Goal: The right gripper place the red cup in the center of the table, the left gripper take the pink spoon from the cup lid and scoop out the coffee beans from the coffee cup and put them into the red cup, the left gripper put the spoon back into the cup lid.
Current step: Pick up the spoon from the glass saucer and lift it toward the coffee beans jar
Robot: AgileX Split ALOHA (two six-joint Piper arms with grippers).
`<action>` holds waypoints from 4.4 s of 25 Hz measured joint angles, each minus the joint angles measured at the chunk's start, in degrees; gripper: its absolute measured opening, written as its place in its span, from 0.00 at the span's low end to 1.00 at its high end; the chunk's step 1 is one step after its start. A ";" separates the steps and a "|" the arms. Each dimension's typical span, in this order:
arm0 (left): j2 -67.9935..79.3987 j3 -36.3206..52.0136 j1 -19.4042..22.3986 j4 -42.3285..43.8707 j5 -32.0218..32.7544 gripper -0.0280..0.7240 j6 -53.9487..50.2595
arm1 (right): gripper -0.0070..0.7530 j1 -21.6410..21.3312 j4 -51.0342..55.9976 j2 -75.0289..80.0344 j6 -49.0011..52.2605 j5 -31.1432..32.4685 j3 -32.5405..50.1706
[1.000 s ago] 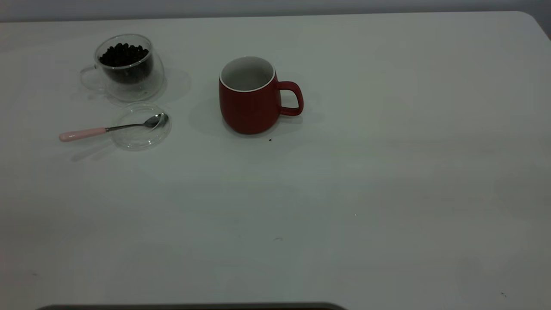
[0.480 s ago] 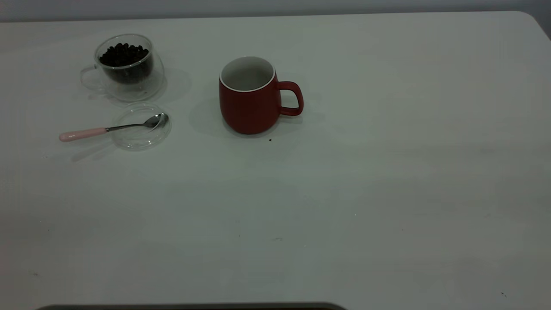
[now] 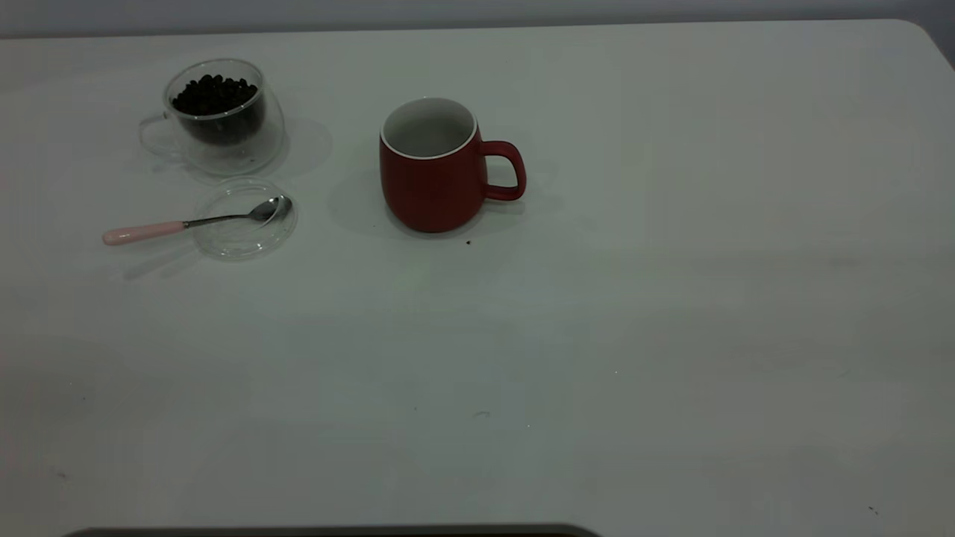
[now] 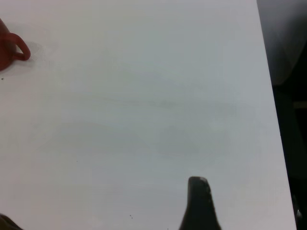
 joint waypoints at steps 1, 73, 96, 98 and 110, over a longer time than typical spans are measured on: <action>0.00 0.00 0.00 0.00 0.00 0.68 0.00 | 0.79 0.00 0.00 0.00 0.00 0.00 0.00; 124.77 -27.40 36.78 -59.91 -19.39 0.95 62.49 | 0.79 0.00 0.05 0.00 0.00 0.09 0.00; 146.17 -36.32 30.20 -80.95 -9.78 0.94 83.17 | 0.79 0.00 0.05 0.00 0.00 0.09 0.00; 146.92 -36.80 29.09 -81.72 -9.54 0.94 83.12 | 0.79 0.00 0.05 0.00 0.00 0.09 0.00; 148.50 -37.15 26.69 -83.88 -8.07 0.75 83.06 | 0.79 0.00 0.05 0.00 0.00 0.09 0.00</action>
